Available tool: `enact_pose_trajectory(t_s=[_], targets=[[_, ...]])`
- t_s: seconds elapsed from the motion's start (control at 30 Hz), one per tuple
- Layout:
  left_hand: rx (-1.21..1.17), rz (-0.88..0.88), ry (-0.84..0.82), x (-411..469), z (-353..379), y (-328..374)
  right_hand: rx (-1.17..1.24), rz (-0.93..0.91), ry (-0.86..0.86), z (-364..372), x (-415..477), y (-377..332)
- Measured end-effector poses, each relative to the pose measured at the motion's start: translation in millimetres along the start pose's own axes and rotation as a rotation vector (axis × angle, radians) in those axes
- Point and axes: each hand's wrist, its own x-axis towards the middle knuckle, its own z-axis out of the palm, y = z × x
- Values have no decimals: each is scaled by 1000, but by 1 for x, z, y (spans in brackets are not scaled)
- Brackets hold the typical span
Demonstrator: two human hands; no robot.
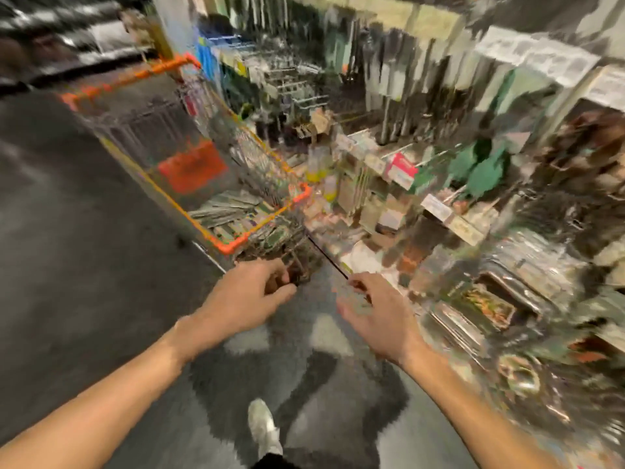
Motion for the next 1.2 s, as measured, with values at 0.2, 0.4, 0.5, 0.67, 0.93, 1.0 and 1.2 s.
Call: enact_pose_trajectory(t_s=[0.2,0.4,0.5,0.67,0.93,1.0,1.2], targets=[[-203,-317,6,37,-14,-130,5,37,-163,100,116,-58],[-250,-487,-65,106,-22,-228,13,93,-255,163,214,-91],[-297,-549,-66,146,-14,-270,-13,146,-335,184,266,-92],[-346,-691,-88,213,17,-326,-68,245,-434,228,372,-65],[-498,-1027,-166,318,79,-412,-101,393,-803,333,537,-5],[-577,-1133,-183,339,98,-436,-107,435,-891,365,572,16],[-741,-1407,-98,384,160,-497,-103,543,-868,432,632,50]])
